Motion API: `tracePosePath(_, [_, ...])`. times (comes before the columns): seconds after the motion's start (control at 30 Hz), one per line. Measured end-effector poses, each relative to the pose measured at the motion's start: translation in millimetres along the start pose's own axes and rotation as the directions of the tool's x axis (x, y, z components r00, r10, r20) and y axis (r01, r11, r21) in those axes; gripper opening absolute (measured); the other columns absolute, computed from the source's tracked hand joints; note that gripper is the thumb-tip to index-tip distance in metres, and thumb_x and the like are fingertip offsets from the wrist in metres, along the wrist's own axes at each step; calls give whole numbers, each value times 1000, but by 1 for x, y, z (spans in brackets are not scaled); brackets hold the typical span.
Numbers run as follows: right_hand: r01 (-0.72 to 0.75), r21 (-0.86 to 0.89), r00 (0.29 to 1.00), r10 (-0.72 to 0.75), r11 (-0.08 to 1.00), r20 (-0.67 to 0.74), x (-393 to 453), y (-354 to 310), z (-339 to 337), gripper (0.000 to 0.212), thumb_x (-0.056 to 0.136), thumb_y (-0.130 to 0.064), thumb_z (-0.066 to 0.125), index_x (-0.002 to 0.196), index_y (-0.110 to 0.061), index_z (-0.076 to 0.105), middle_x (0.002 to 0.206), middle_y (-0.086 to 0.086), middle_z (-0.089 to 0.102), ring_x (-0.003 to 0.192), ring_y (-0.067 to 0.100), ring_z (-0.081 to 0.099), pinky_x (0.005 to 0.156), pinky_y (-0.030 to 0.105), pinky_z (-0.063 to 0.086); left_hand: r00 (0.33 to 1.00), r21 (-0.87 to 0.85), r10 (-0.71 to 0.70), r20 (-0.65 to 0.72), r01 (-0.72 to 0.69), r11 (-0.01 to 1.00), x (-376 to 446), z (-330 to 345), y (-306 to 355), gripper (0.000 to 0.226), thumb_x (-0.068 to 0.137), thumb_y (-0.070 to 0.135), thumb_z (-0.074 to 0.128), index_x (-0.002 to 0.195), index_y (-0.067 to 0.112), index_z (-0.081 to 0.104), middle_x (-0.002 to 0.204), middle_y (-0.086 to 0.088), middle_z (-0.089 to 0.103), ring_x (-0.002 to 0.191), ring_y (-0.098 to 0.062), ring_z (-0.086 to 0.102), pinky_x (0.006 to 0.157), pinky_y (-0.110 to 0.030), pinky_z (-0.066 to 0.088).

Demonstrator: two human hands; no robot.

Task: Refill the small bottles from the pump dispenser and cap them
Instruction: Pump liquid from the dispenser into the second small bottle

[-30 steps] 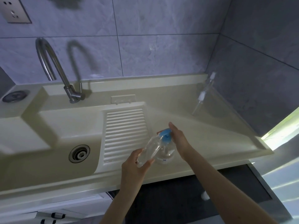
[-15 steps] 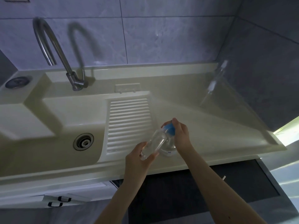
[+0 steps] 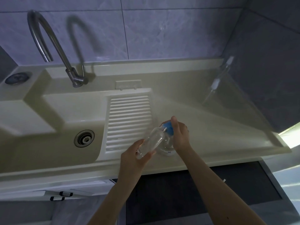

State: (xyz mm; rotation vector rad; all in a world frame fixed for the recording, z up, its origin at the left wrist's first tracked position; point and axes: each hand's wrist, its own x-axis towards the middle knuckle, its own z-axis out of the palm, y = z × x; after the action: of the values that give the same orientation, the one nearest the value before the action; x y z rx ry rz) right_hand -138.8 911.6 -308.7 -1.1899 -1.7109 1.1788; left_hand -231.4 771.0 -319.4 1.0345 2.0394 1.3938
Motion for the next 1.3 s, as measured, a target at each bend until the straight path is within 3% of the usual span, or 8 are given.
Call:
tracePosePath(0.2, [-28, 92, 998, 24, 995, 51, 10, 7, 2, 70, 77, -81, 30, 69, -27, 74, 74, 24, 67, 76, 42, 64, 77, 56, 50, 998, -32, -59, -10, 59, 998, 0, 2, 7, 46, 62, 54, 69, 103, 36, 66, 85, 20, 69, 81, 1, 63, 73, -11, 48])
tracePosePath(0.4, [-28, 130, 999, 23, 991, 39, 14, 9, 4, 46, 78, -54, 35, 59, -31, 70, 67, 20, 67, 70, 42, 63, 69, 57, 50, 997, -25, -70, -25, 70, 997, -6, 4, 1, 51, 62, 54, 69, 105, 26, 68, 86, 3, 68, 83, -16, 63, 80, -26, 54])
tracePosePath(0.57, [23, 68, 996, -28, 997, 82, 12, 7, 3, 48, 77, -47, 32, 55, -24, 68, 60, 8, 67, 65, 34, 62, 66, 50, 50, 996, 35, -67, -50, 69, 997, -6, 2, 0, 29, 75, 21, 78, 102, 25, 67, 87, 0, 67, 83, -17, 62, 80, -21, 53])
tracePosePath(0.73, [29, -31, 995, -25, 999, 100, 8, 0, -5, 65, 95, -43, 30, 33, -30, 46, 38, -19, 47, 49, 6, 41, 64, 28, 33, 997, 48, -23, -73, 27, 998, -6, 5, 5, 29, 77, 16, 76, 101, 28, 67, 82, 18, 67, 80, -6, 63, 80, -19, 52])
tracePosePath(0.9, [74, -38, 987, -68, 996, 145, 5, -1, -6, 65, 91, -49, 22, 34, -40, 51, 36, -18, 43, 46, 5, 36, 61, 26, 31, 995, 46, 0, -97, 5, 999, -6, 6, 3, 30, 76, 17, 77, 104, 20, 68, 81, 13, 69, 79, -7, 64, 80, -25, 53])
tracePosePath(1.03, [36, 10, 985, -37, 999, 170, 8, -1, -7, 66, 81, -66, 21, 47, -29, 65, 37, -15, 46, 50, 7, 45, 69, 32, 40, 992, 18, 20, -128, -18, 1000, -7, 11, 5, 32, 75, 21, 77, 105, 16, 68, 86, 11, 69, 83, -7, 65, 83, -23, 53])
tracePosePath(1.2, [13, 49, 983, -22, 999, 181, 13, 0, -7, 55, 85, -43, 30, 39, -32, 60, 35, -13, 44, 55, 15, 48, 72, 37, 45, 986, 38, 31, -164, -25, 999, -9, 15, 4, 27, 75, 18, 77, 100, 16, 68, 84, 15, 68, 80, -5, 64, 81, -24, 53])
tracePosePath(1.3, [38, 65, 984, -48, 997, 172, 15, 1, -5, 51, 82, -35, 32, 35, -36, 54, 37, -14, 48, 48, 7, 45, 60, 31, 38, 984, 78, 52, -168, -39, 996, -11, 15, 3, 24, 75, 15, 77, 98, 14, 68, 81, 22, 65, 75, -1, 60, 77, -21, 52])
